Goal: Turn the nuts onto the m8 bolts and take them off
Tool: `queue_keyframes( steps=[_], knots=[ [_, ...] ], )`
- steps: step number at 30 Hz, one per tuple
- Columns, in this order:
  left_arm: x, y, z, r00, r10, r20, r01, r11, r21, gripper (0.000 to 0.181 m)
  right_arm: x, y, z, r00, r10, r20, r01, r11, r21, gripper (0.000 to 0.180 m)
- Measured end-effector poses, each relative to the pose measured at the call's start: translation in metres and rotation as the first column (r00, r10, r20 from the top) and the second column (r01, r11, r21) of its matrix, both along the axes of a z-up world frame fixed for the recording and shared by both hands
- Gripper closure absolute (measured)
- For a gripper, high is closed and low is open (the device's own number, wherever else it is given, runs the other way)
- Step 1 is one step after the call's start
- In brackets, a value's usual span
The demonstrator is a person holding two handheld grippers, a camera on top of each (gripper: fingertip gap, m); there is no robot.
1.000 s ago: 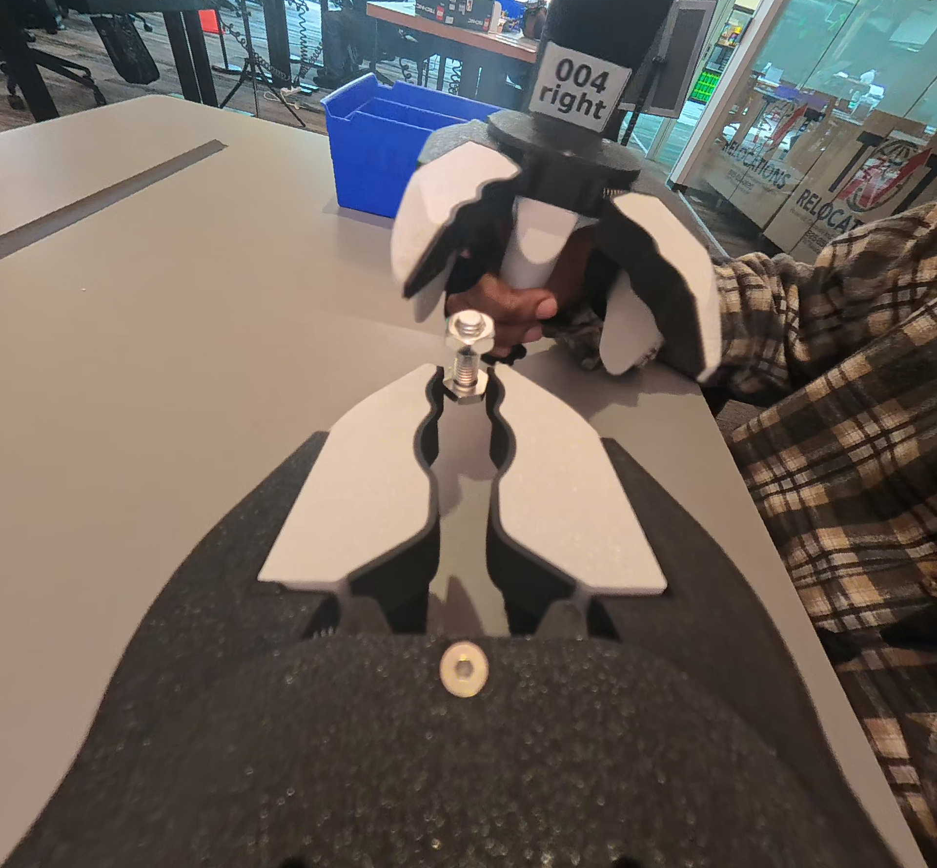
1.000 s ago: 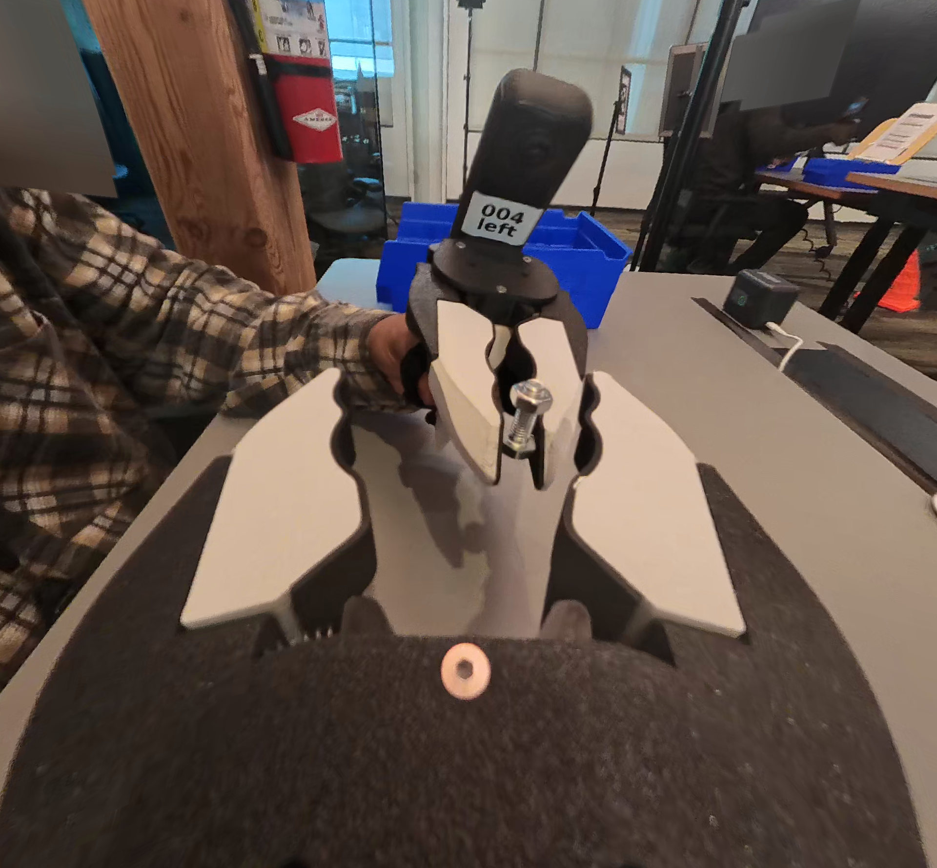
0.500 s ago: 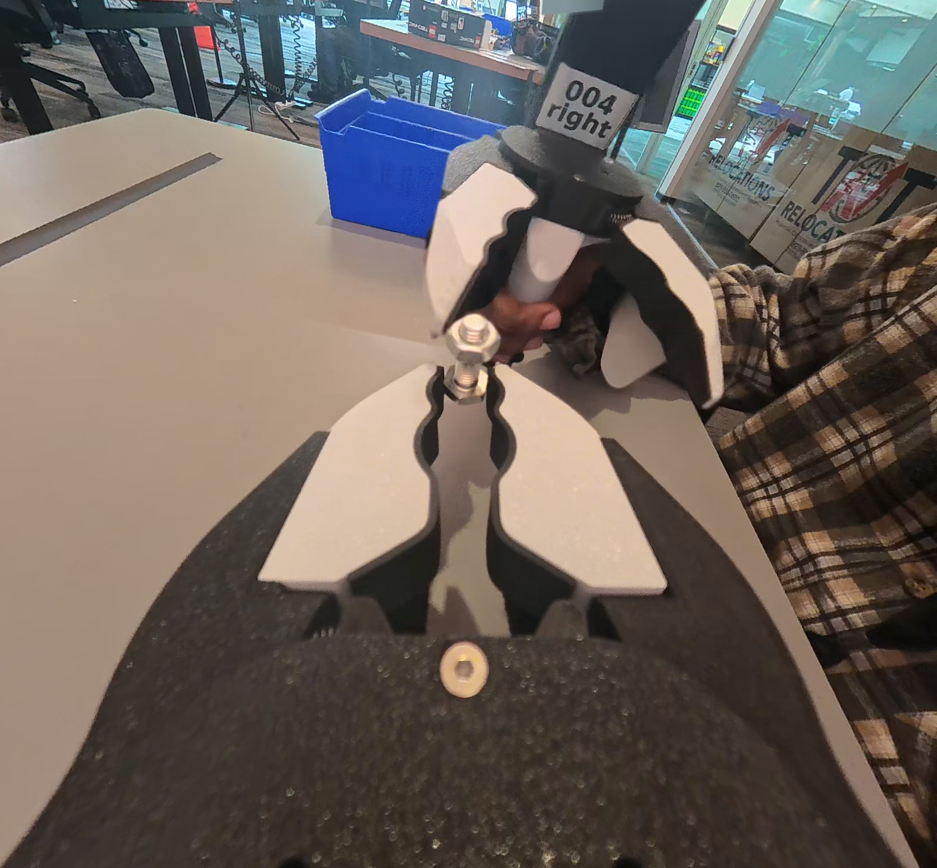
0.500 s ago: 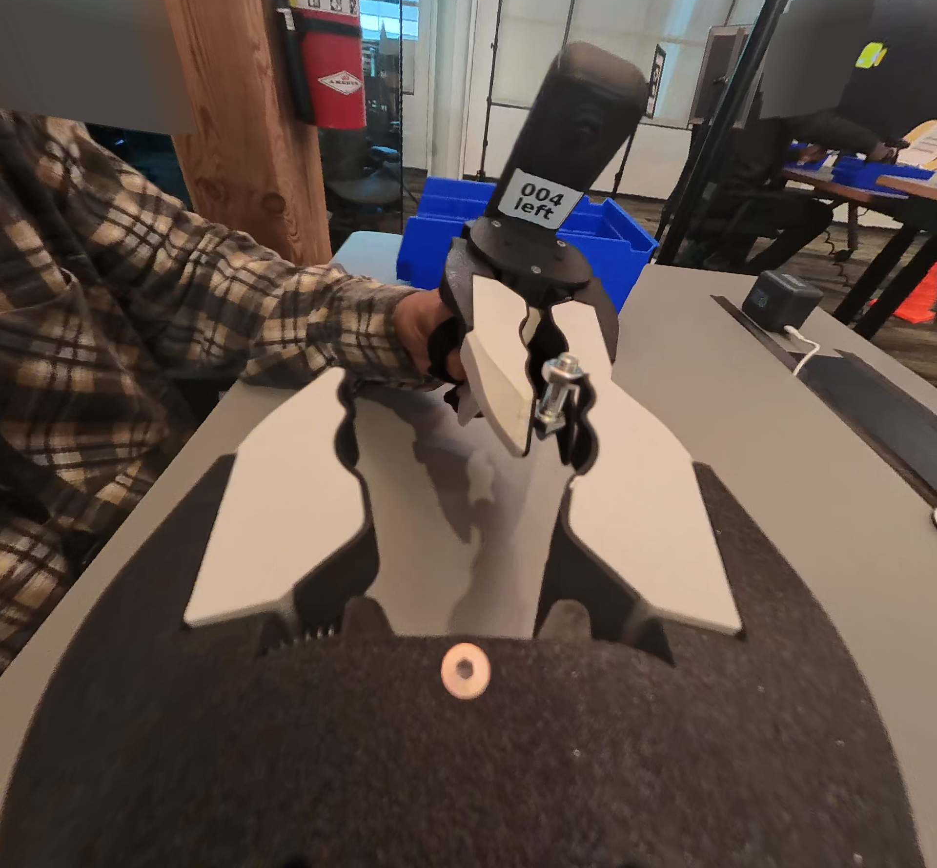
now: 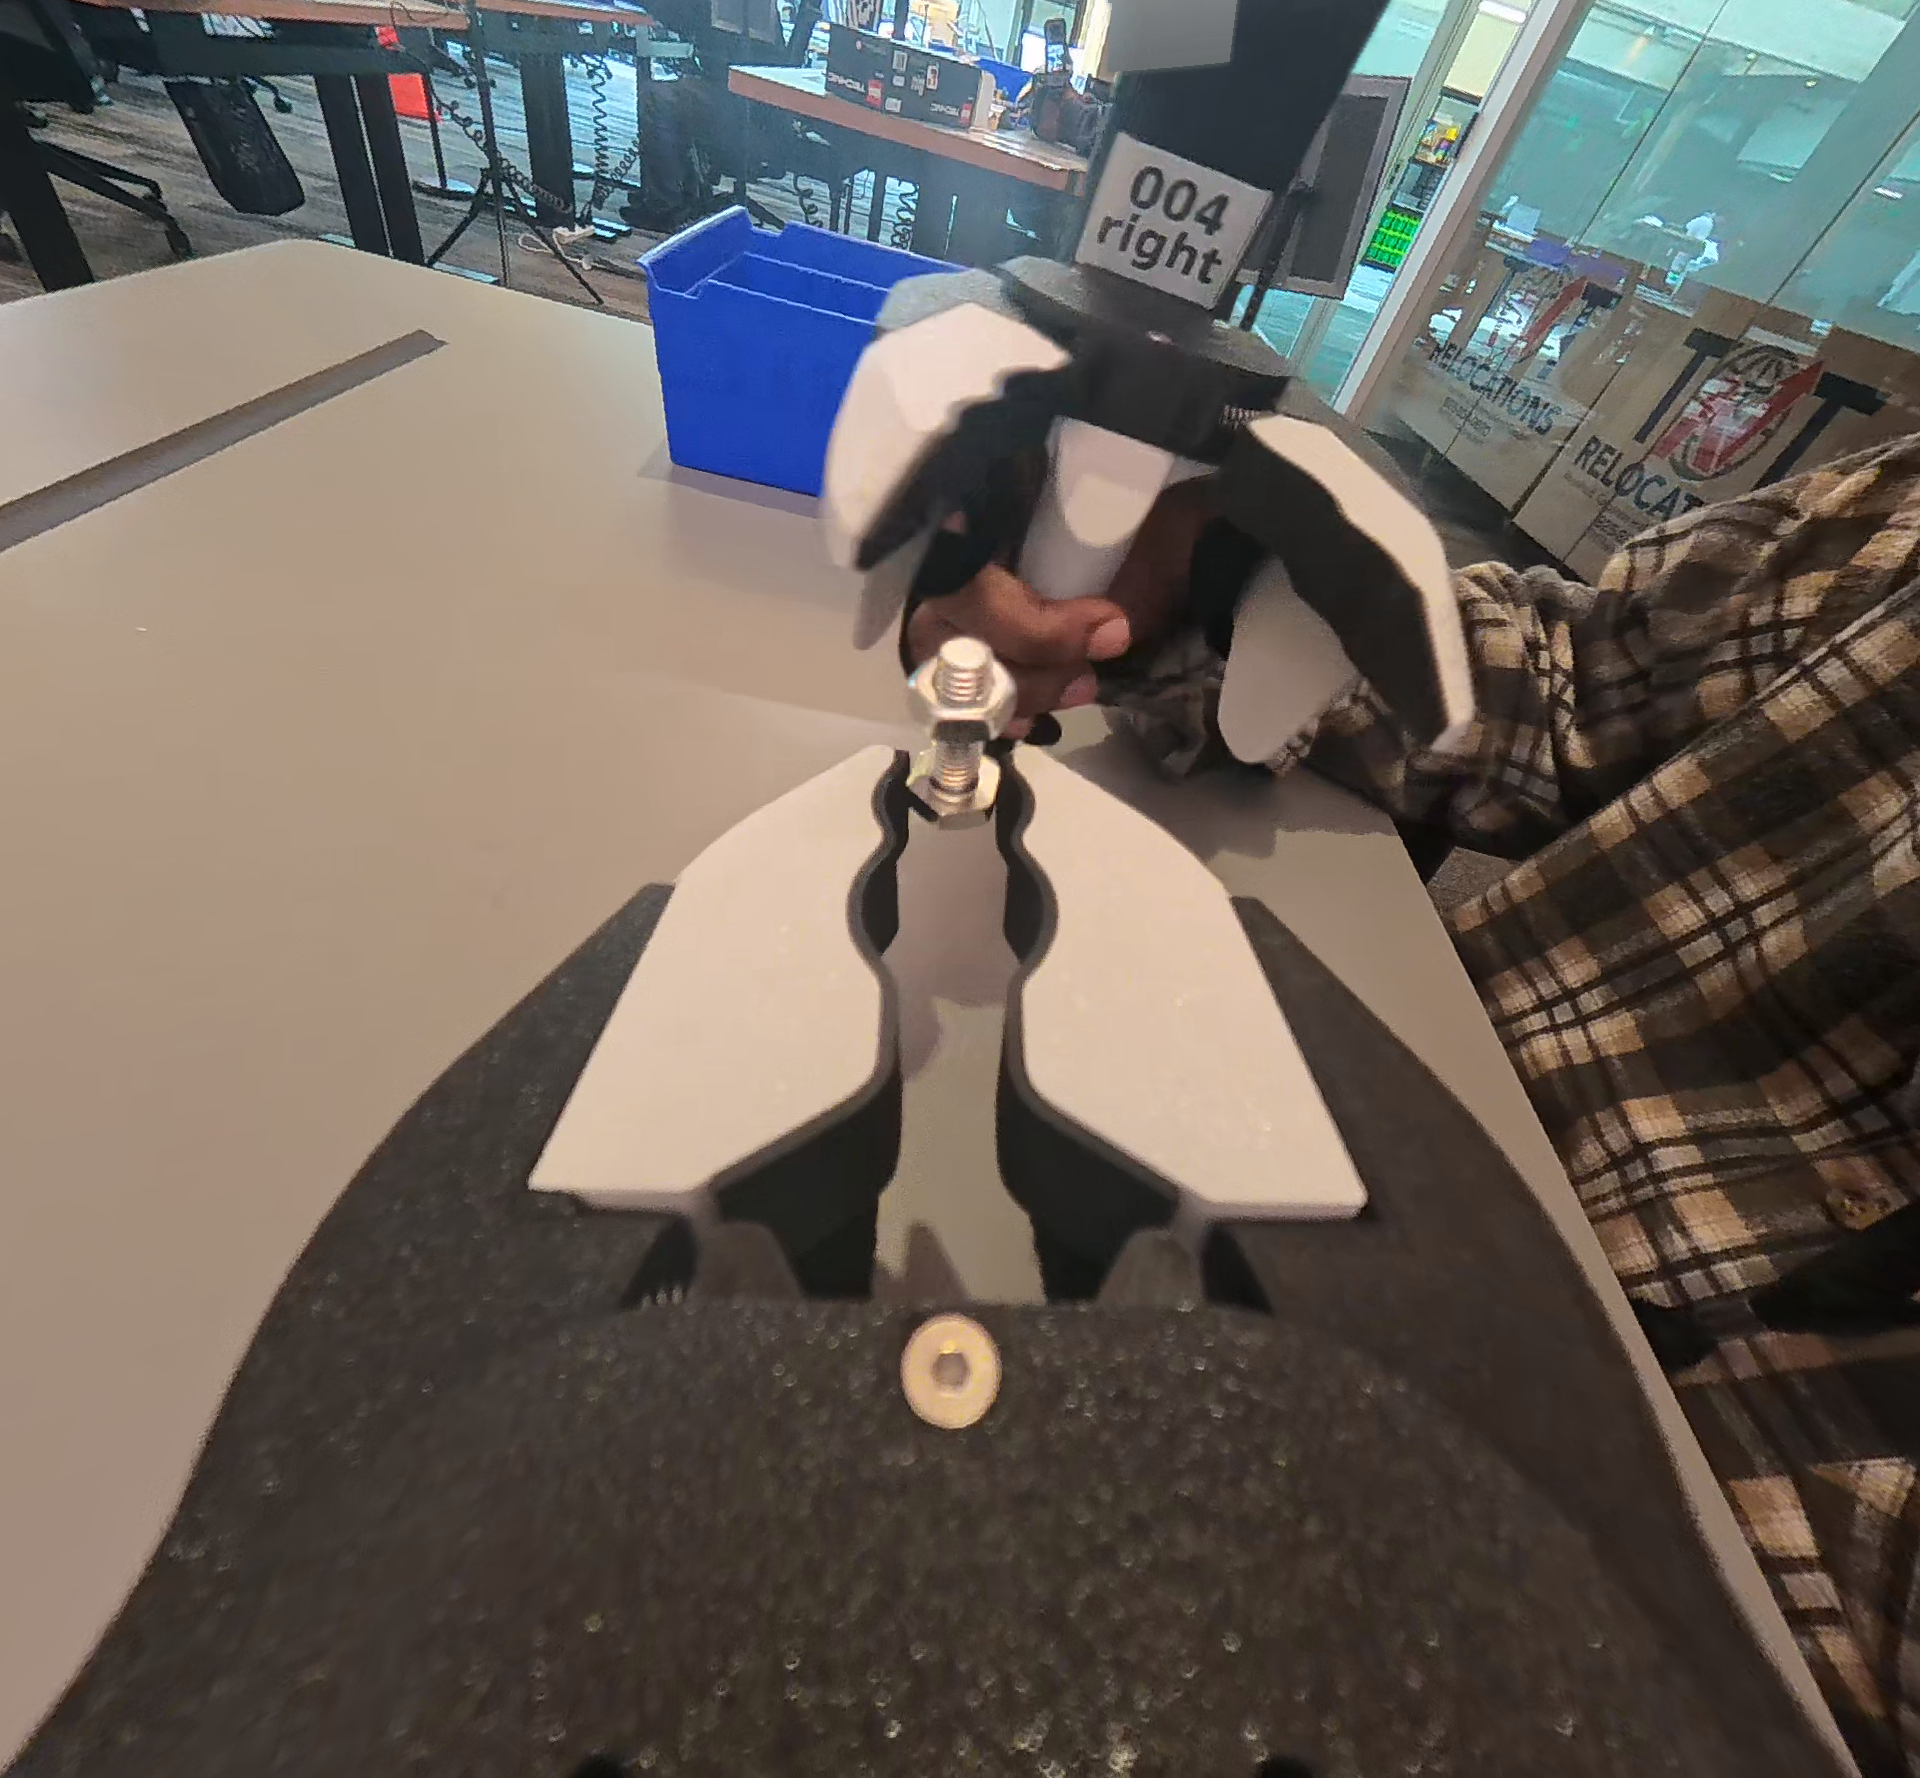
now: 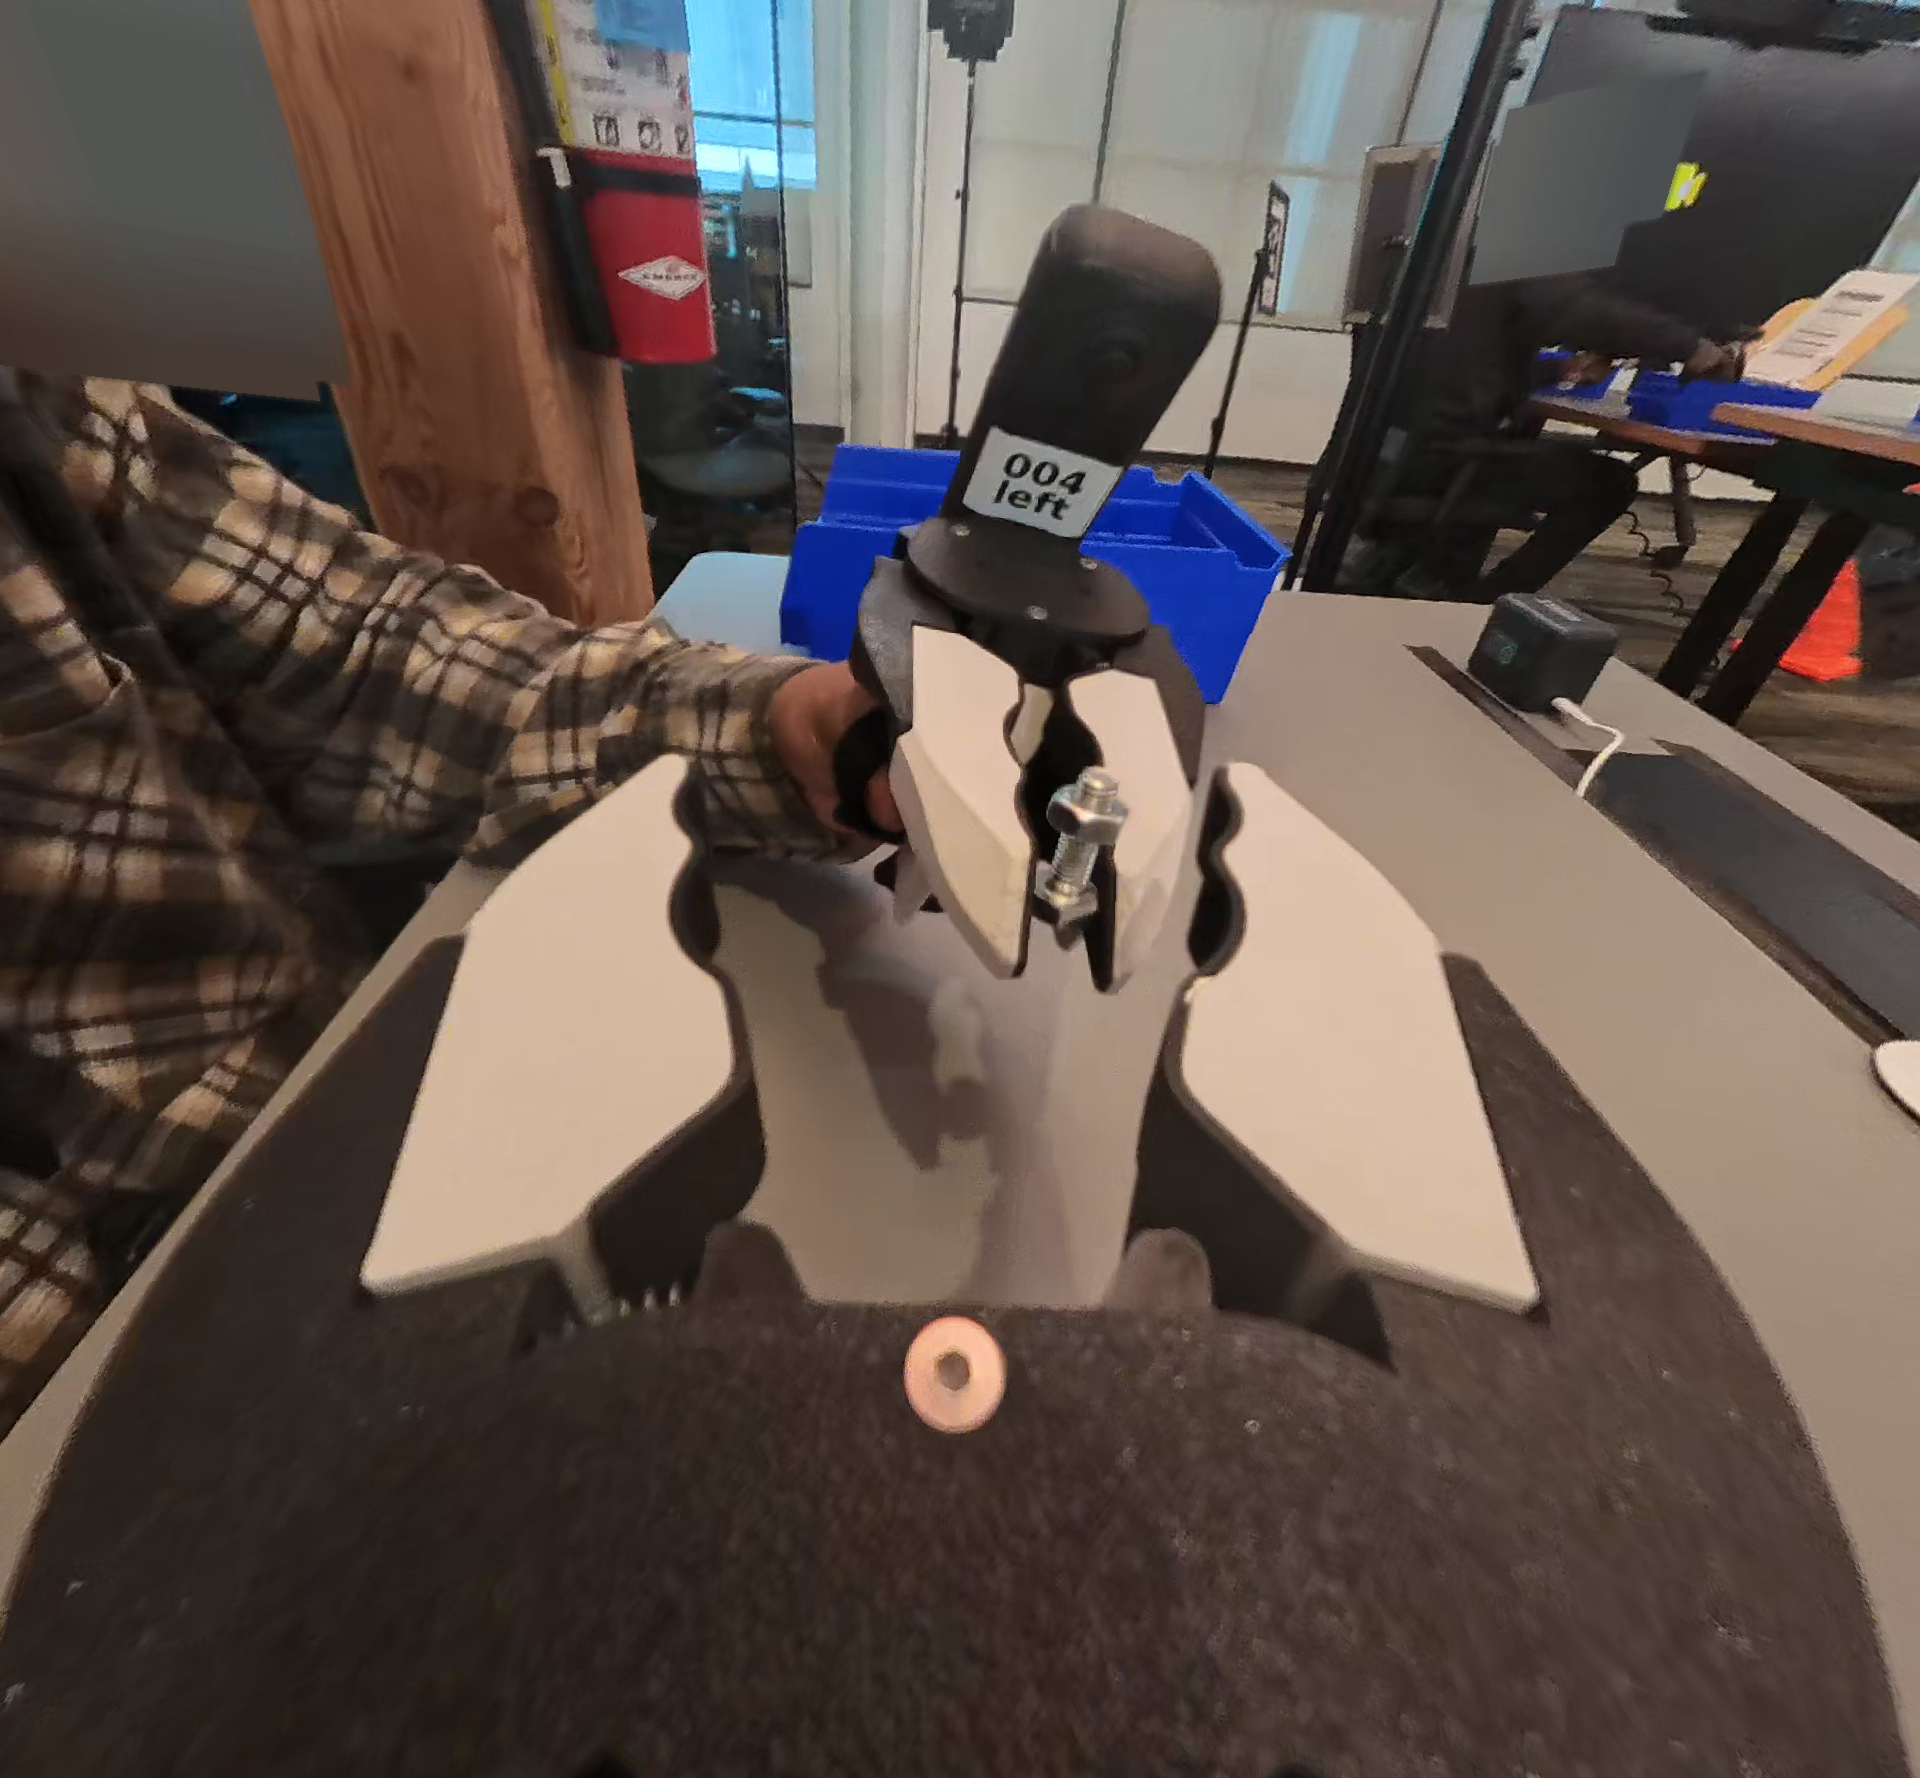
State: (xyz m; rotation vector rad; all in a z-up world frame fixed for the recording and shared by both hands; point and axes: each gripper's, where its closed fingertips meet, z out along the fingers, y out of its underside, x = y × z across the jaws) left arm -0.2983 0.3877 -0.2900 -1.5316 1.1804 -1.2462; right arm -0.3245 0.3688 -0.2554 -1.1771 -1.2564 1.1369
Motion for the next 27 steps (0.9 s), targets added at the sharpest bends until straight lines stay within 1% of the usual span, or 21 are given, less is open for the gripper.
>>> queue_keyframes(
  steps=[3,4,6,7,8,9,13,15,16,17,19,23,24,25,26,27],
  knots=[
    [0.002,-0.001,0.000,1.000,-0.003,-0.005,0.003,1.000,0.004,0.165,-0.010,-0.011,-0.015,0.995,0.052,0.087,-0.054,0.998,0.020,0.090],
    [0.001,-0.002,0.000,1.000,-0.003,-0.006,0.003,1.000,0.005,0.165,-0.008,-0.012,-0.016,0.994,0.045,0.095,-0.049,0.998,0.037,0.089],
    [0.000,-0.002,0.002,1.000,-0.004,0.004,0.004,1.000,0.005,0.165,0.001,-0.012,-0.011,0.996,0.036,0.078,-0.040,0.998,0.045,0.097],
    [0.000,-0.001,0.003,1.000,-0.002,0.007,0.002,1.000,0.004,0.165,0.004,-0.010,-0.006,0.998,0.033,0.048,-0.035,0.998,0.042,0.104],
    [0.000,-0.001,0.003,1.000,-0.002,0.007,0.002,1.000,0.003,0.165,0.003,-0.005,-0.001,1.000,0.015,0.015,-0.015,0.999,0.028,0.101],
    [0.001,-0.001,0.002,1.000,-0.005,0.006,0.005,1.000,0.001,0.165,0.000,-0.001,0.000,1.000,0.003,0.004,-0.003,1.000,0.011,0.093],
    [0.002,-0.002,0.001,1.000,-0.008,0.003,0.008,1.000,-0.001,0.165,-0.011,-0.012,-0.015,0.994,0.053,0.091,-0.056,0.998,0.037,0.087],
    [0.001,-0.002,0.002,1.000,-0.006,0.007,0.006,1.000,0.000,0.165,-0.003,-0.013,-0.012,0.995,0.038,0.091,-0.043,0.997,0.057,0.092],
    [0.000,-0.001,0.003,1.000,-0.003,0.011,0.003,1.000,0.000,0.165,0.002,-0.012,-0.008,0.997,0.037,0.071,-0.042,0.997,0.057,0.100],
    [0.000,-0.001,0.004,1.000,-0.002,0.013,0.002,1.000,-0.001,0.165,0.005,-0.009,-0.002,0.999,0.029,0.040,-0.031,0.998,0.054,0.105],
    [0.001,-0.001,0.003,1.000,-0.007,0.014,0.007,1.000,-0.006,0.165,0.000,-0.001,0.003,1.000,0.002,0.002,-0.002,1.000,0.024,0.093],
    [0.002,-0.003,0.003,1.000,-0.011,0.012,0.011,1.000,-0.004,0.165,-0.010,-0.013,-0.014,0.994,0.051,0.100,-0.057,0.997,0.054,0.087],
    [0.001,-0.003,0.003,1.000,-0.011,0.012,0.011,1.000,-0.003,0.165,-0.007,-0.014,-0.013,0.994,0.048,0.102,-0.055,0.996,0.064,0.088],
    [0.001,-0.003,0.003,1.000,-0.011,0.015,0.011,1.000,-0.003,0.165,-0.002,-0.015,-0.012,0.994,0.046,0.100,-0.052,0.997,0.064,0.092],
    [0.000,-0.002,0.004,1.000,-0.008,0.018,0.008,1.000,-0.004,0.165,0.003,-0.015,-0.008,0.995,0.047,0.085,-0.052,0.997,0.064,0.100],
    [0.000,-0.002,0.005,1.000,-0.006,0.020,0.006,1.000,-0.004,0.165,0.005,-0.012,-0.004,0.998,0.038,0.057,-0.041,0.997,0.060,0.102]
  ],
)
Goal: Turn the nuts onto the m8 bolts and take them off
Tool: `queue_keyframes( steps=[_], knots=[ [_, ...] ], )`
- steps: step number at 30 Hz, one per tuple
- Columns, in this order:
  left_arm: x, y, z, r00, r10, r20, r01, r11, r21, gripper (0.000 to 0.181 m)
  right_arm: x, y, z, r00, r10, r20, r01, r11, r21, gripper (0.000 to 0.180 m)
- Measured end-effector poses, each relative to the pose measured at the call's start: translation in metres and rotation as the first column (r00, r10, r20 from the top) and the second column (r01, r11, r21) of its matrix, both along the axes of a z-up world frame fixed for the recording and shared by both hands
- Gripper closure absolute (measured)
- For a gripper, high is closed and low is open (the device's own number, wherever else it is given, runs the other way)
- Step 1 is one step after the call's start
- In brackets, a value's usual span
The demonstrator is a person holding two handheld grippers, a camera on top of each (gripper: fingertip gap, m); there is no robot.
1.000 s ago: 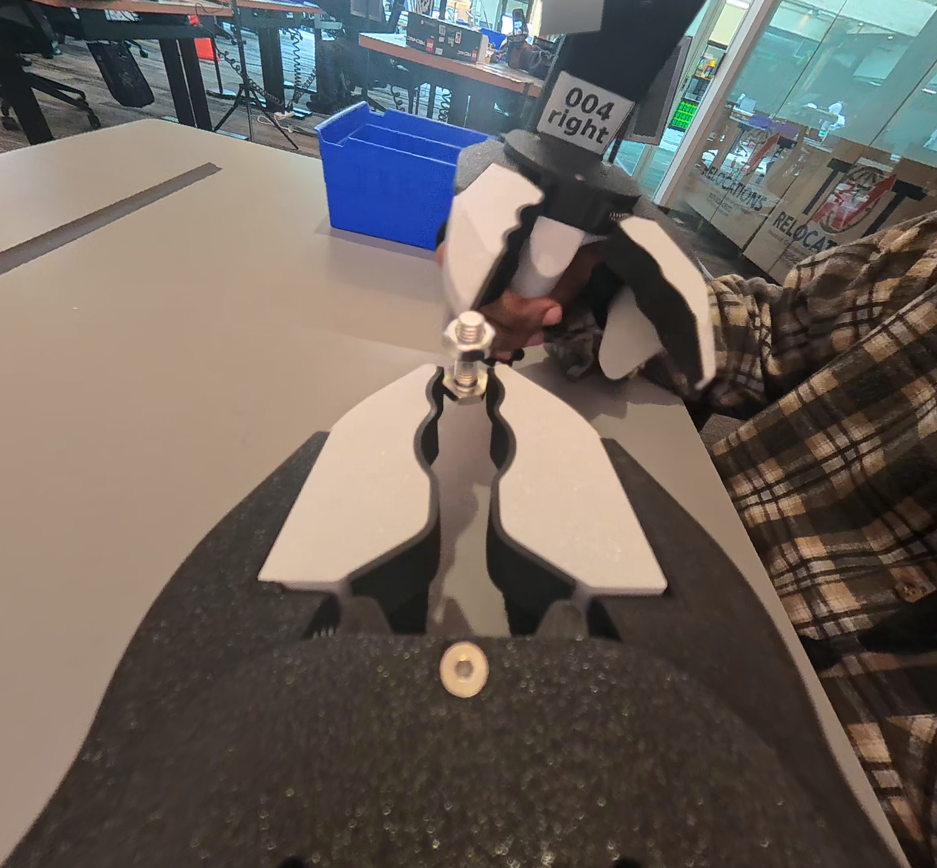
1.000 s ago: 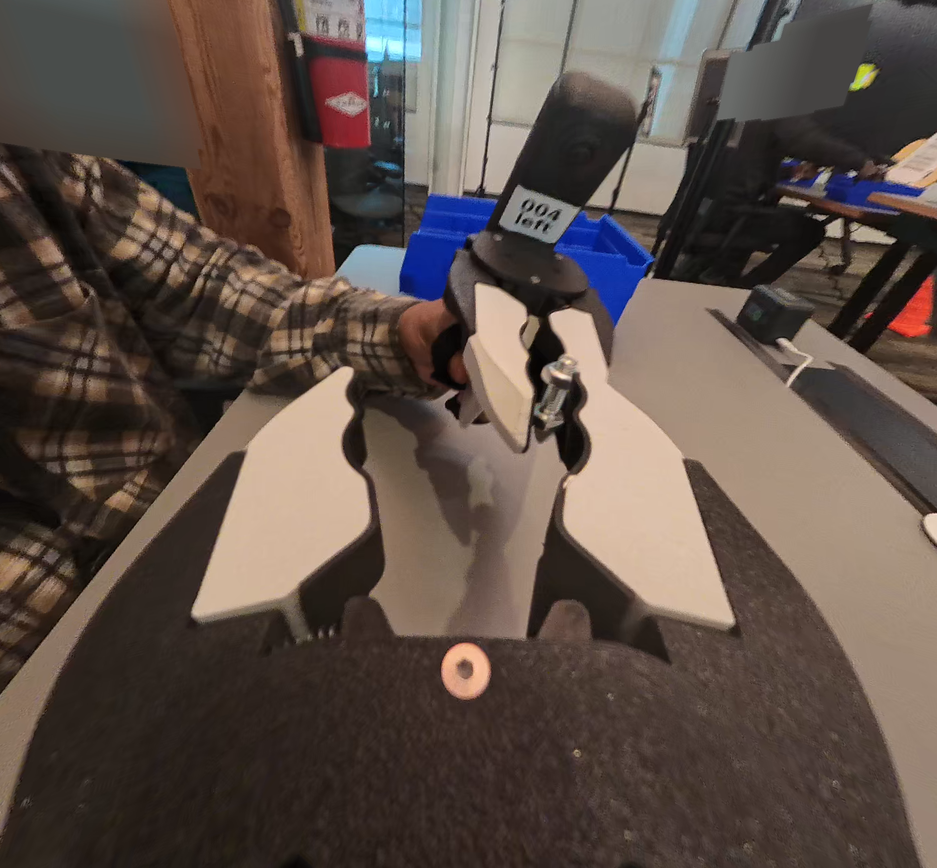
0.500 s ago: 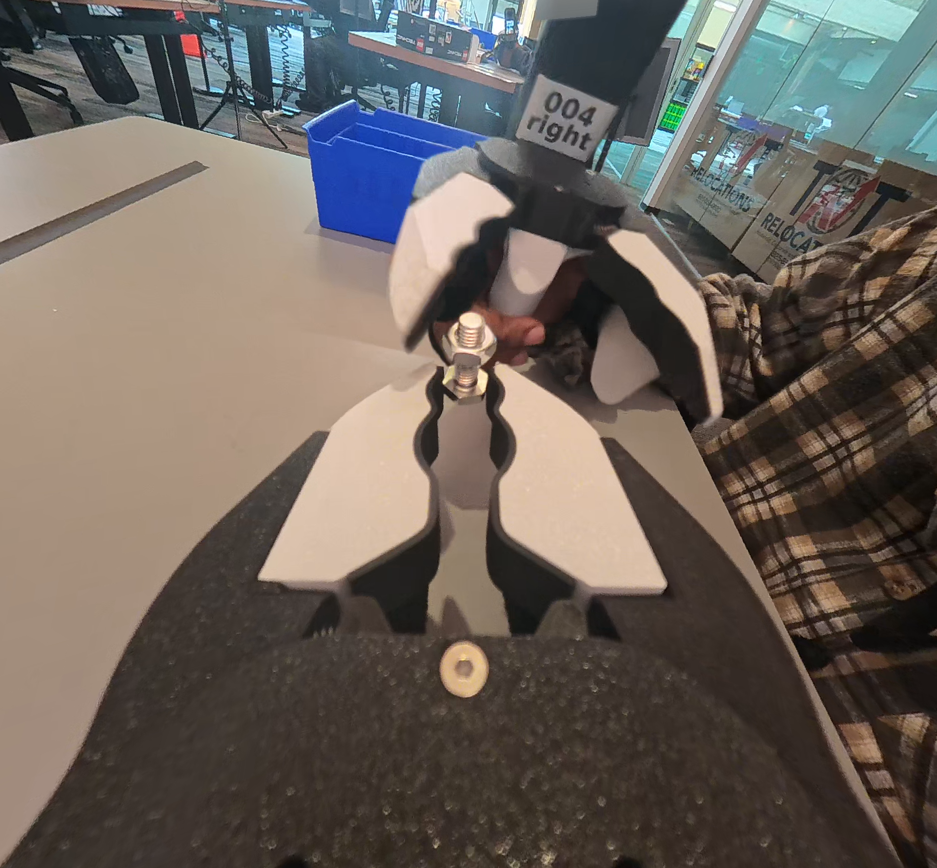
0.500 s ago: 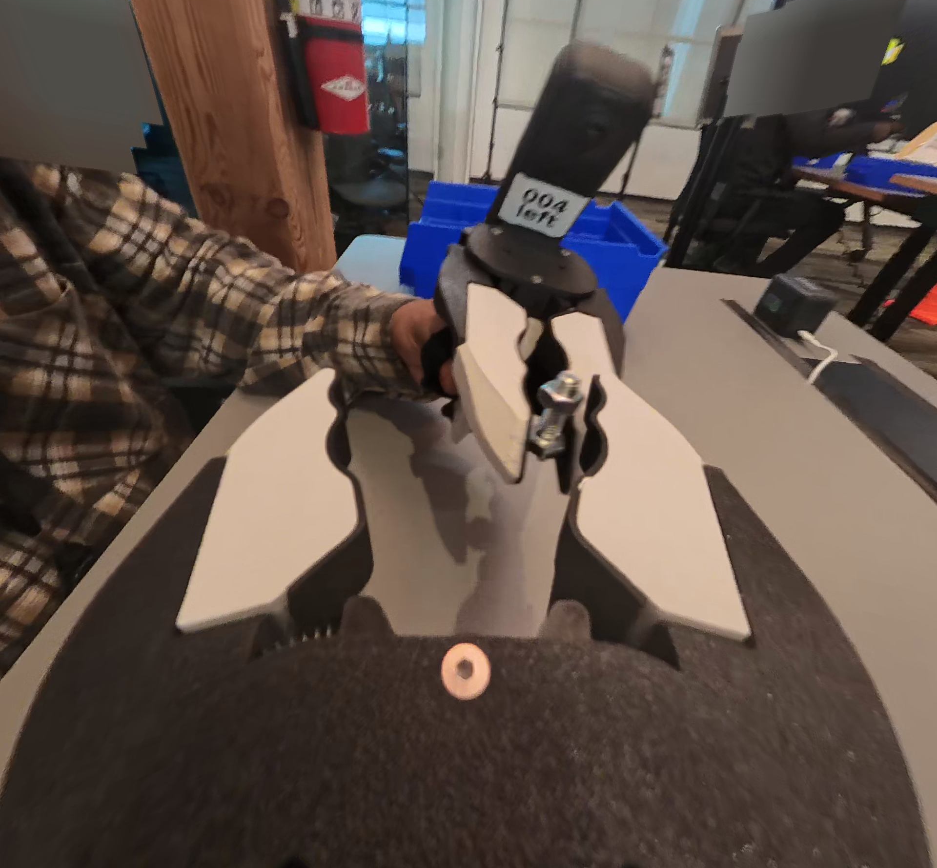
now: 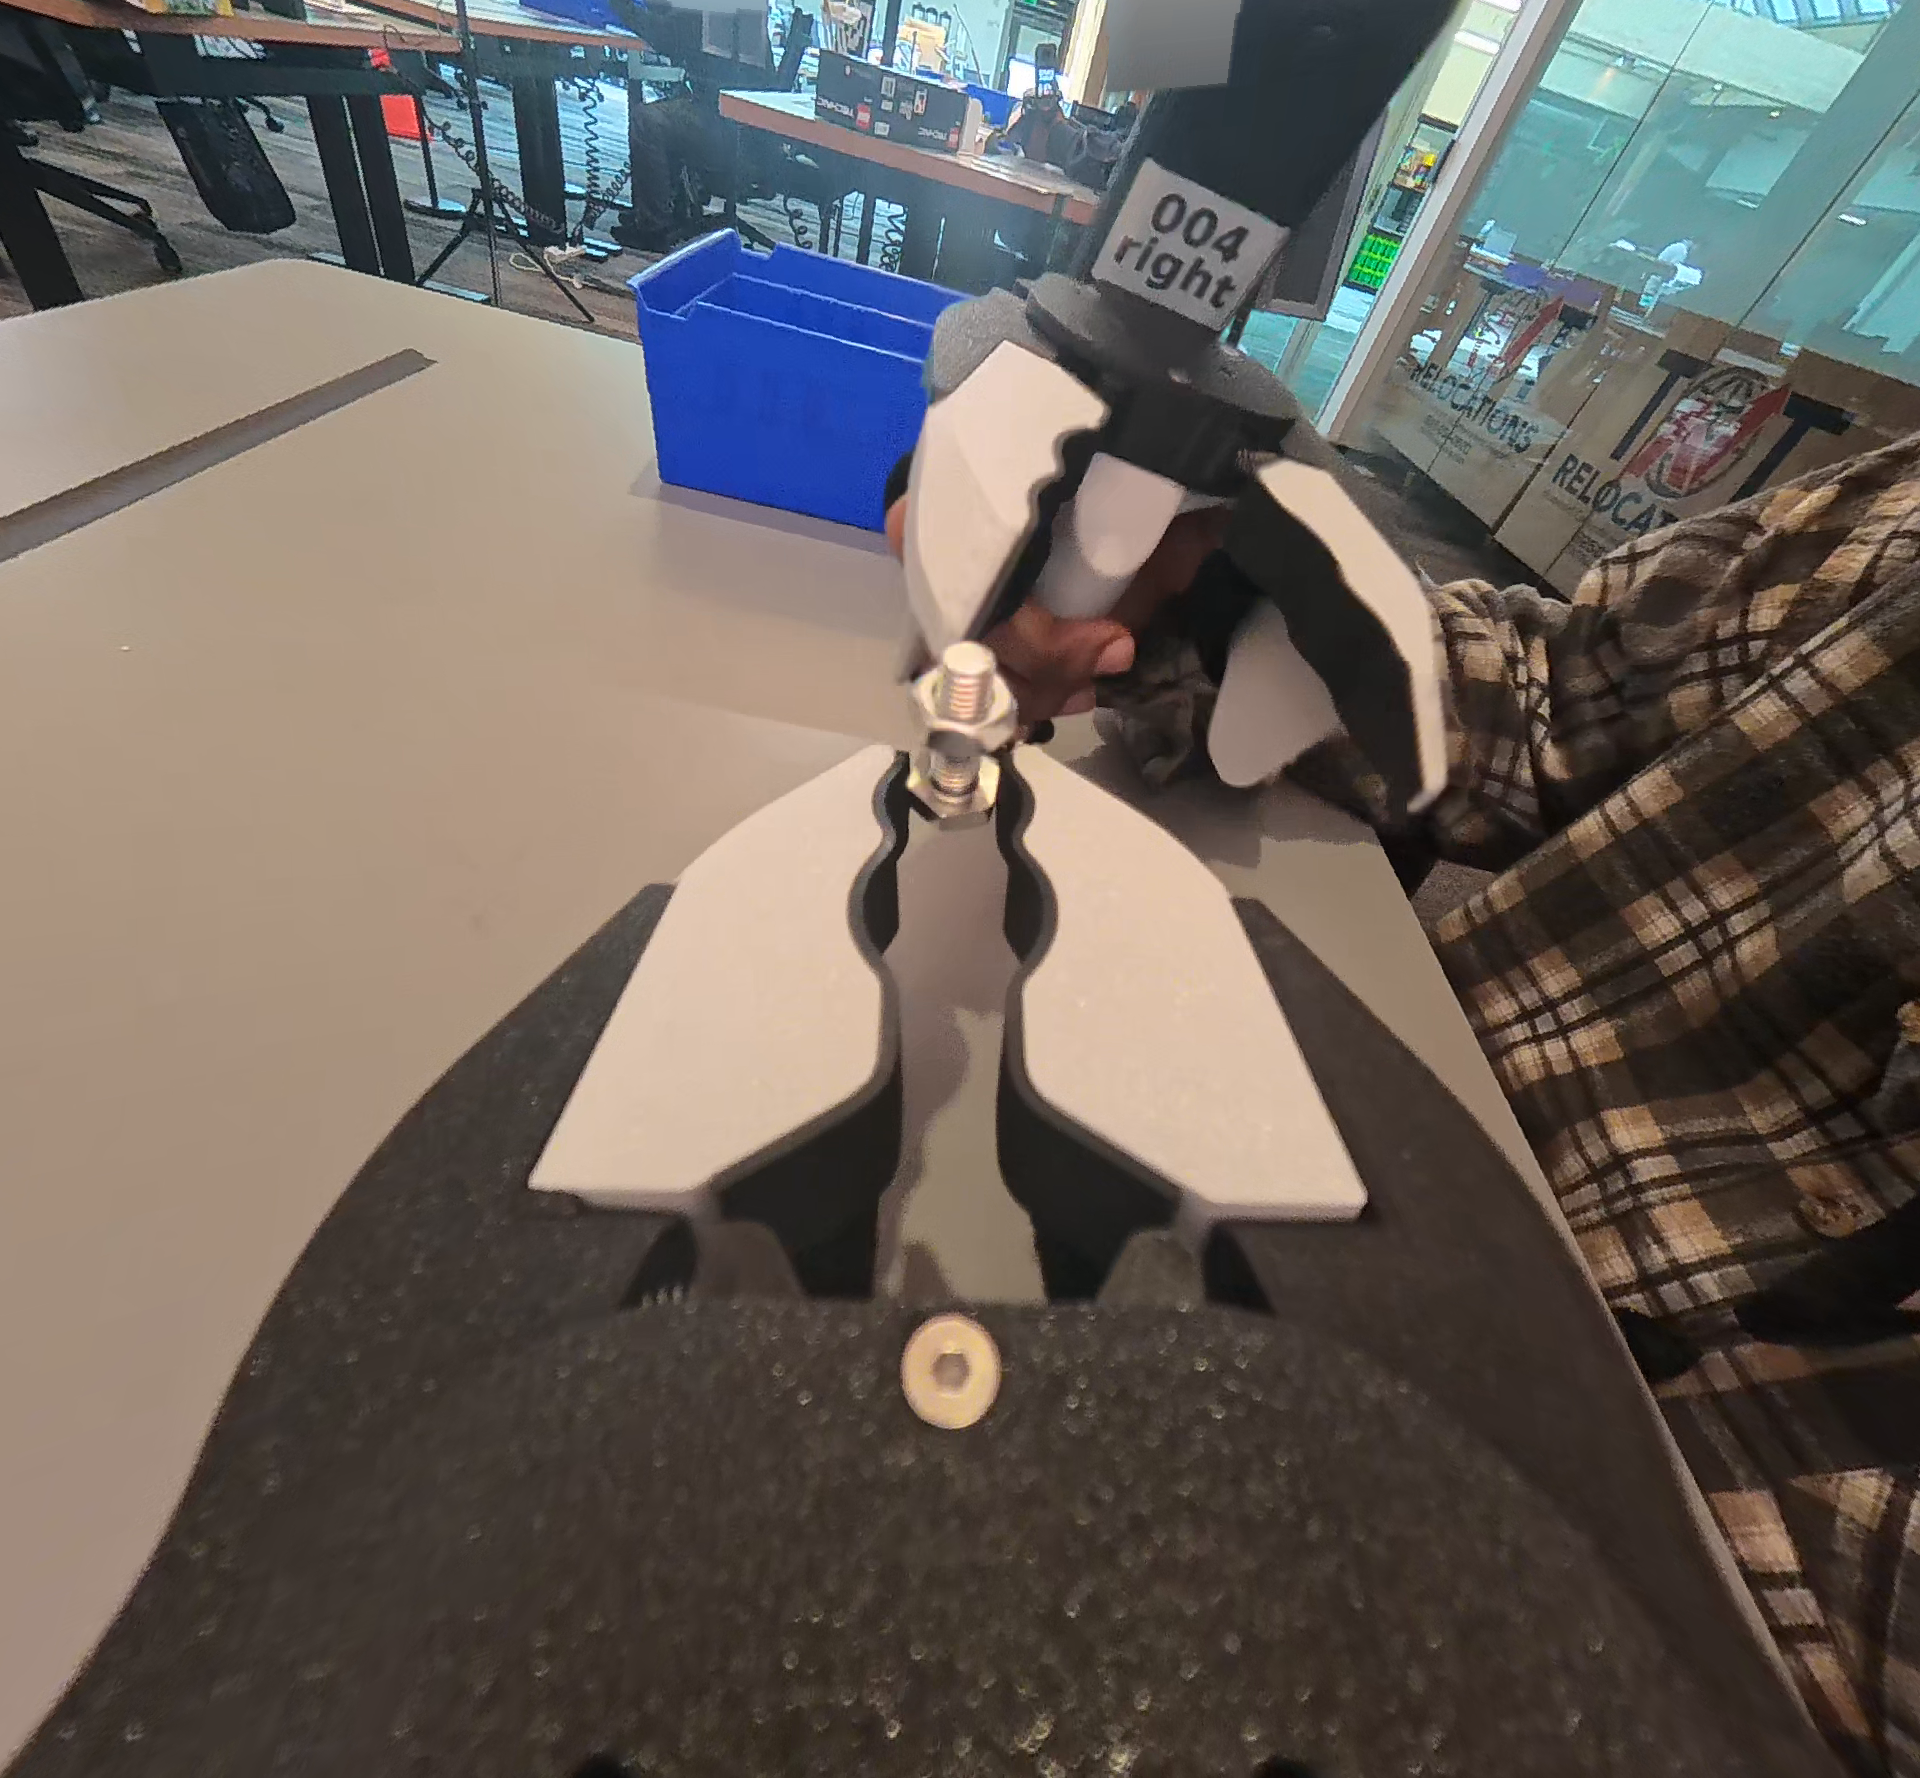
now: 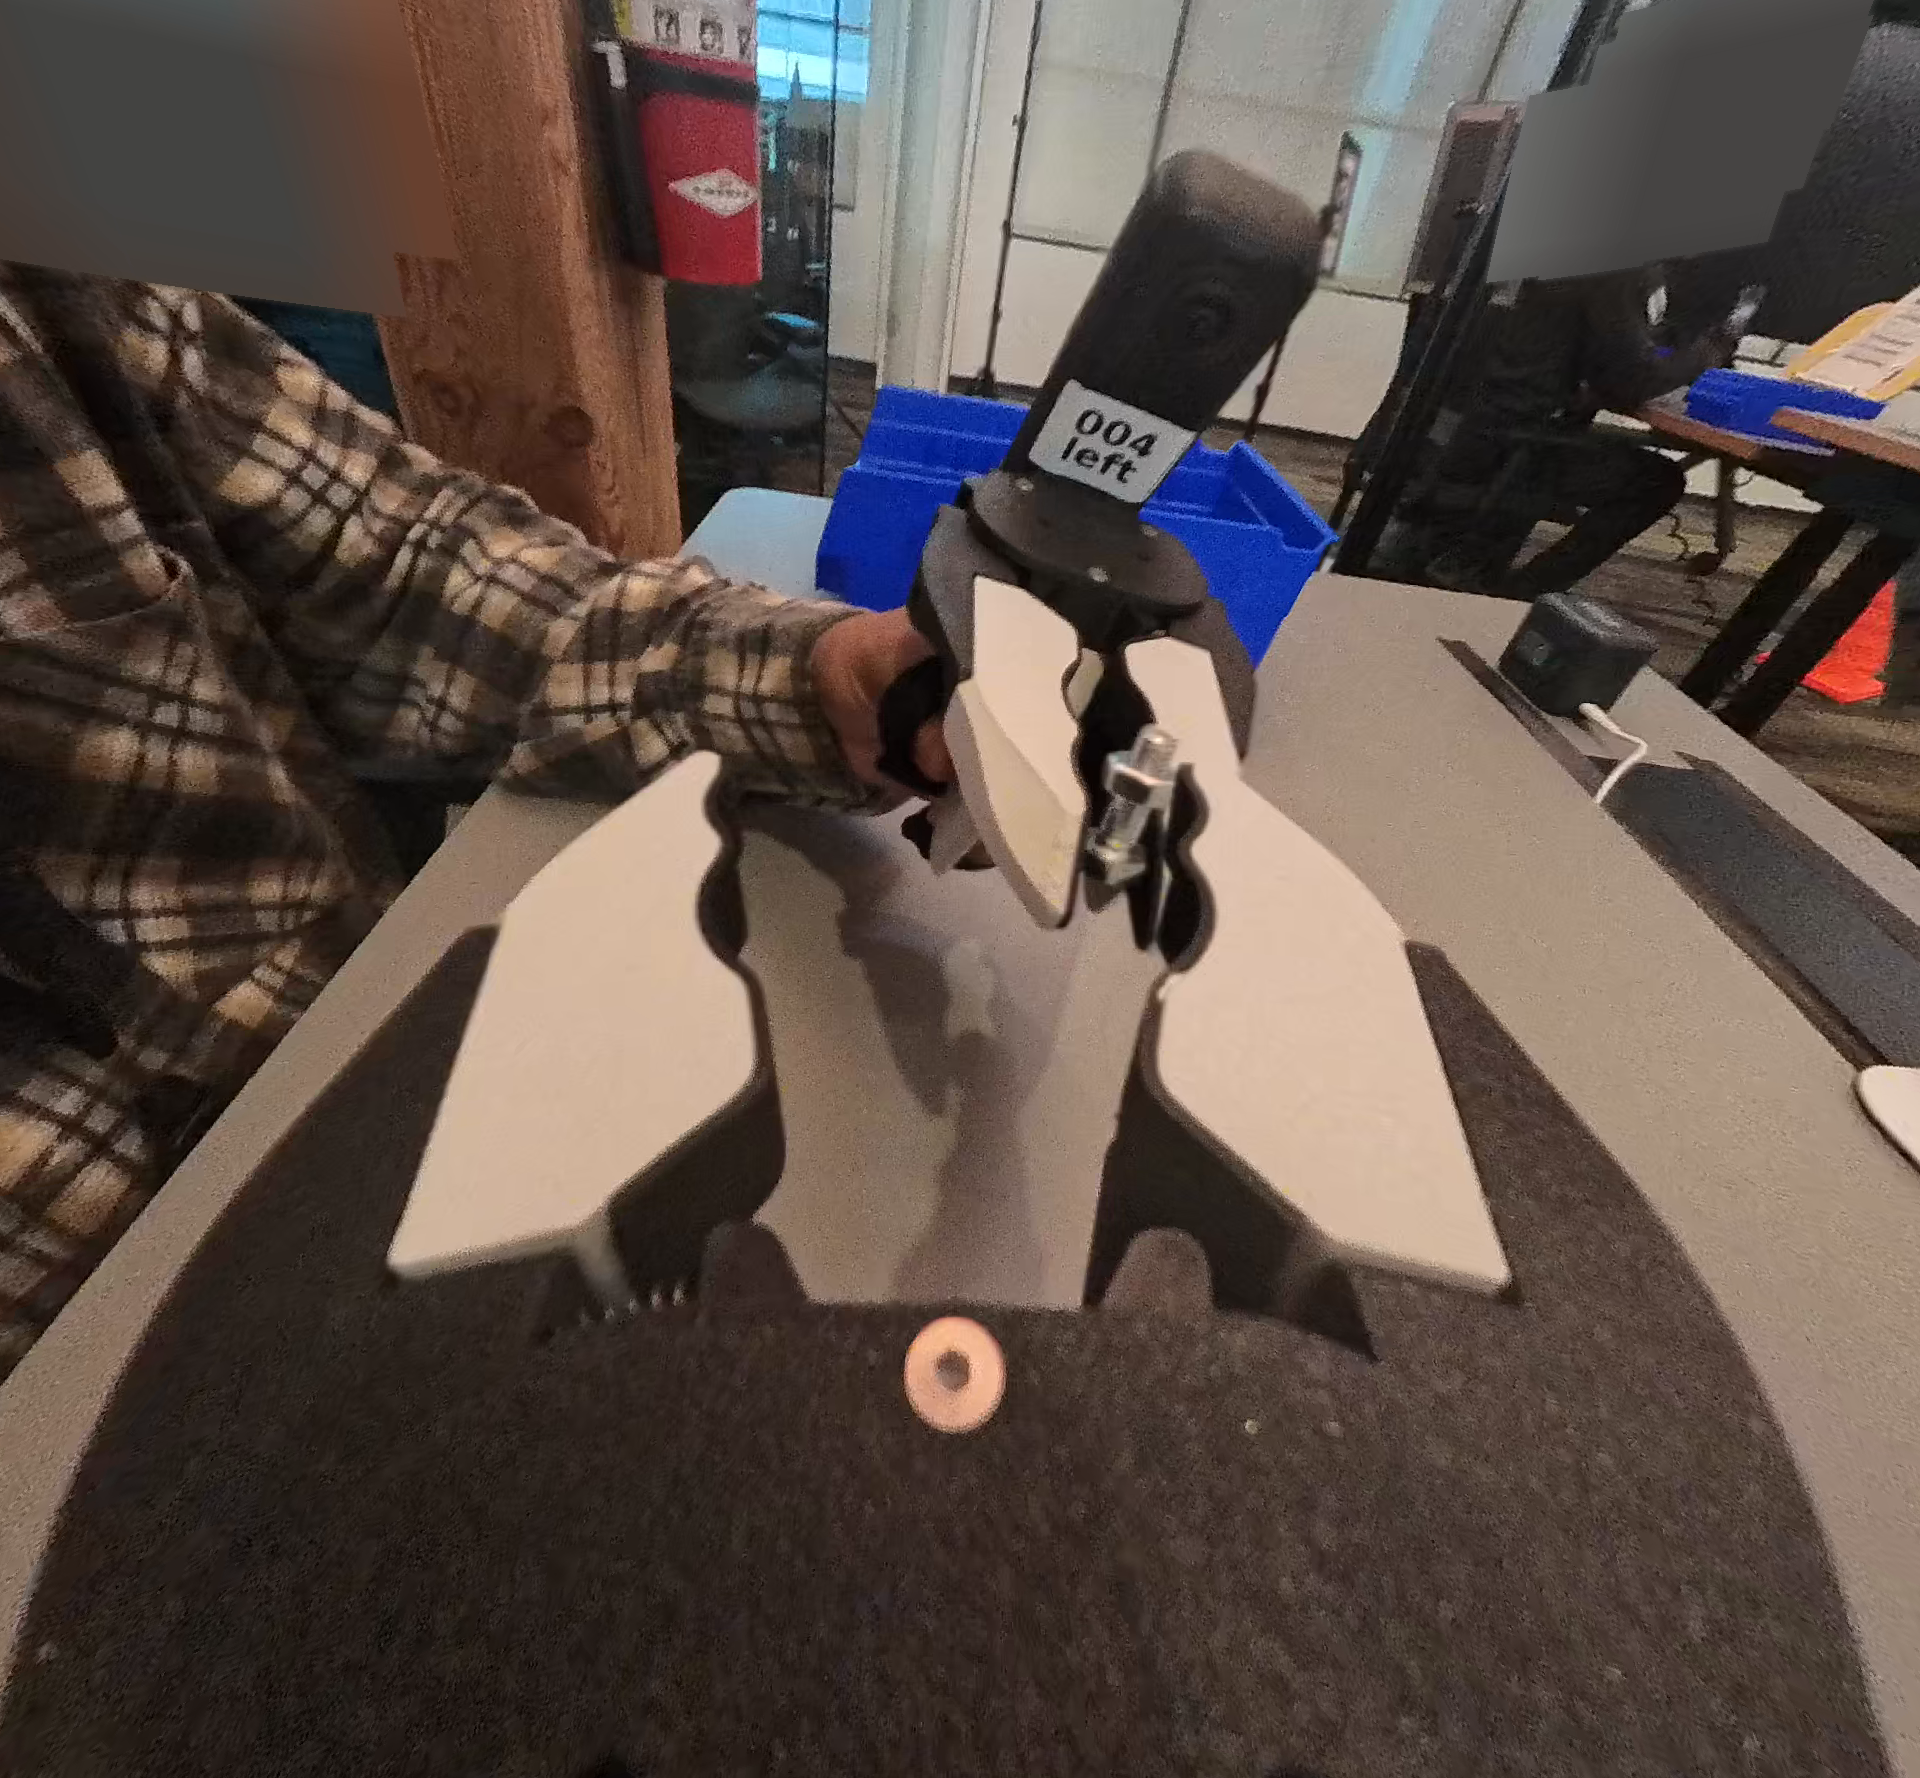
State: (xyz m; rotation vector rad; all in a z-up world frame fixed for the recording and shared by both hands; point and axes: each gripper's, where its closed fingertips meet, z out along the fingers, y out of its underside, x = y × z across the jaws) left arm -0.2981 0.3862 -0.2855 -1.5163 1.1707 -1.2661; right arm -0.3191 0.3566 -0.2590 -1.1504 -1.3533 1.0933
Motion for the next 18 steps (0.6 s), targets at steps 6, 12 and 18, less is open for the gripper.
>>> queue_keyframes(
  steps=[6,12,18],
  knots=[
    [0.004,-0.003,-0.003,1.000,-0.016,-0.013,0.016,1.000,0.000,0.165,-0.019,-0.002,-0.015,0.997,0.019,0.079,-0.019,1.000,0.003,0.084],
    [0.002,-0.002,0.000,1.000,-0.011,-0.004,0.011,1.000,0.001,0.165,-0.005,0.008,0.004,0.999,-0.035,-0.020,0.035,0.999,-0.009,0.093],
    [0.004,-0.005,-0.002,1.000,-0.015,-0.018,0.016,1.000,0.009,0.165,-0.010,-0.004,-0.010,0.998,0.003,0.069,-0.005,1.000,0.028,0.092]
  ],
)
